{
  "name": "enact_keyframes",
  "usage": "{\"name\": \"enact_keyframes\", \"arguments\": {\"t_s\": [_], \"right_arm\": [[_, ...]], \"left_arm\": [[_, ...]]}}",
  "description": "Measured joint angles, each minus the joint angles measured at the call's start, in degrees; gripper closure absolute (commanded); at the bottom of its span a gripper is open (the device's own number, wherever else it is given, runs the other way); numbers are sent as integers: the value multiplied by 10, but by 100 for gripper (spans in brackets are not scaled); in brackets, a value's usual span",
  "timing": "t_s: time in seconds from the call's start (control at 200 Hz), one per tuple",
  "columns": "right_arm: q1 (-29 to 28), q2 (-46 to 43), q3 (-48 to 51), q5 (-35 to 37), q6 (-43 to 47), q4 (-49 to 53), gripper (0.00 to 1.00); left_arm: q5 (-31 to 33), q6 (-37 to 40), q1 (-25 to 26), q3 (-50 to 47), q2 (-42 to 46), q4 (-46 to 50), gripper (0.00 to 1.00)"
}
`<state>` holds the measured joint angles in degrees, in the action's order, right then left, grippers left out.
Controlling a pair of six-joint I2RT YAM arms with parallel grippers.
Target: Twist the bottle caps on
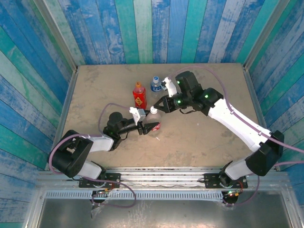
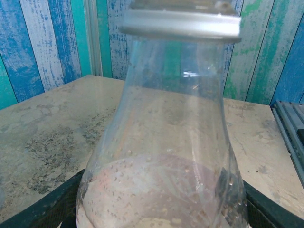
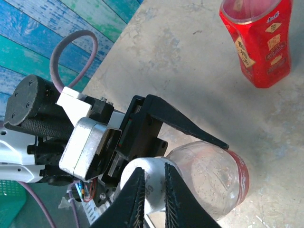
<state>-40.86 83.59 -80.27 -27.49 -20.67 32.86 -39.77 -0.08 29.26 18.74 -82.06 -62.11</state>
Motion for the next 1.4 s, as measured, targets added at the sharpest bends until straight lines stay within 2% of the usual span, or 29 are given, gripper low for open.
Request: {"name": "enact_keyframes", "arguments": {"t_s": [0.3, 0.486, 0.561, 0.596, 0.696, 0.801, 0.901, 0.981, 1.151, 1.397], "right_arm": [[-48, -44, 53, -9, -5, 11, 81], [-50, -47, 52, 5, 9, 17, 55], [-50, -51, 48, 17, 37, 20, 48], [-50, -55, 46, 24, 57, 23, 45], [-50, -75, 45, 31, 136, 38, 46], [-52, -109, 45, 28, 257, 62, 45], [-60, -141, 43, 29, 378, 92, 39], [-78, -149, 26, 36, 476, 126, 38], [-97, -112, -35, 71, 632, 183, 42], [-102, -15, -104, 125, 721, 230, 44]], "left_arm": [[2, 3, 1, -1, 0, 0, 31], [3, 3, 1, -1, 0, 0, 31], [6, 7, 1, -1, 1, 0, 31], [8, 10, 1, -2, 2, 0, 31], [19, 34, 8, -5, 19, 19, 31], [40, 78, 19, -5, 54, 69, 32], [64, 123, 36, -5, 94, 123, 32], [78, 155, 48, -5, 120, 156, 32], [96, 200, 60, -5, 137, 192, 33], [103, 224, 63, -5, 142, 211, 33]]}}
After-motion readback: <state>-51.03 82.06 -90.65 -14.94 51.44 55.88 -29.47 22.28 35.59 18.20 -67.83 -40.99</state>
